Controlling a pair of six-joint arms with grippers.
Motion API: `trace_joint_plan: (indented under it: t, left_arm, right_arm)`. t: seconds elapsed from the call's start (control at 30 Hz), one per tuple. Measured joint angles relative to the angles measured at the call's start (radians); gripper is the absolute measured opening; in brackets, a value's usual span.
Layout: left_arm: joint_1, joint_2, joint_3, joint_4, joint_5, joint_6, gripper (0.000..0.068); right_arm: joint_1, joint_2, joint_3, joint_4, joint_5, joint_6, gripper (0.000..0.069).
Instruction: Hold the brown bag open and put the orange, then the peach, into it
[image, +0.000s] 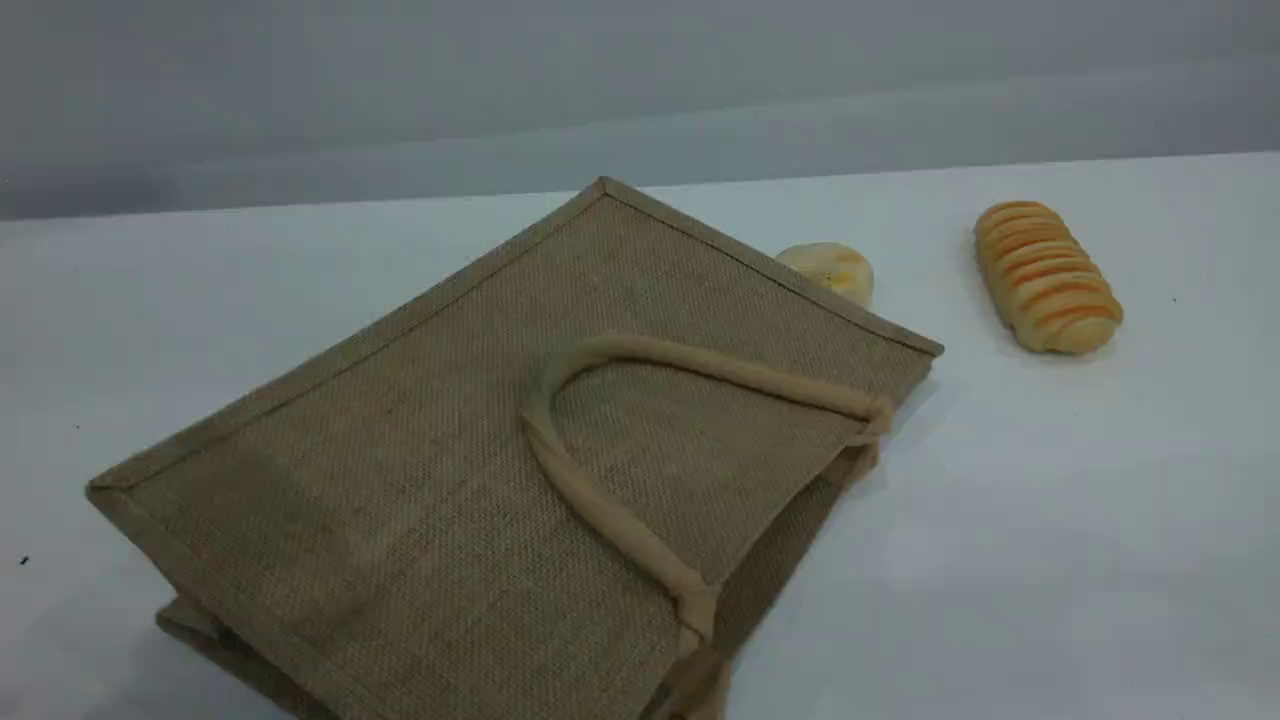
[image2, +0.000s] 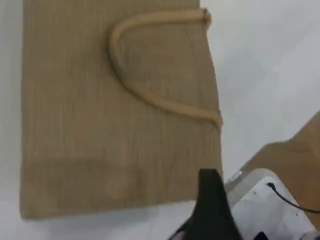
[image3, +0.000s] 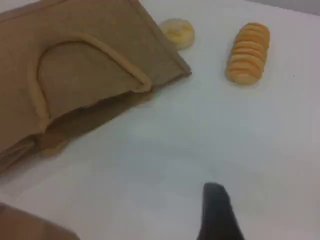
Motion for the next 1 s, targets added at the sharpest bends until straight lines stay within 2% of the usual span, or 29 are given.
trace_joint_plan:
  t: [0.1,0.23,0.33,0.5,0.63,0.7,1.0]
  left_arm:
    - [0.000,-0.091,0.086,0.034,-0.005,-0.022,0.0457]
    - [0.000,-0.246,0.213,0.091,-0.064,-0.084,0.0457]
    - [0.000,-0.383,0.304,0.174,-0.109,-0.167,0.0456]
    - [0.000,-0.596,0.436,0.353,-0.139,-0.319,0.0456]
    - [0.000,-0.753,0.508,0.448,-0.169,-0.408,0.0456]
    - [0.000,-0.819,0.540,0.471,-0.181,-0.431,0.0456]
    - [0.001,-0.973,0.679,0.471,-0.173,-0.459,0.0456]
  right_arm:
    - [0.000,0.000,0.000,0.007,0.001,0.000,0.0380]
    - [0.000,0.000,-0.001,0.009,0.002,0.000,0.0380]
    - [0.000,0.000,-0.001,0.008,0.002,0.000,0.0380]
    - [0.000,0.000,-0.001,0.008,0.002,0.000,0.0379]
    - [0.000,0.000,-0.001,0.008,0.002,0.000,0.0378]
    - [0.000,0.001,-0.001,0.008,0.002,0.000,0.0377]
    - [0.000,0.001,-0.001,0.008,0.002,0.000,0.0376]
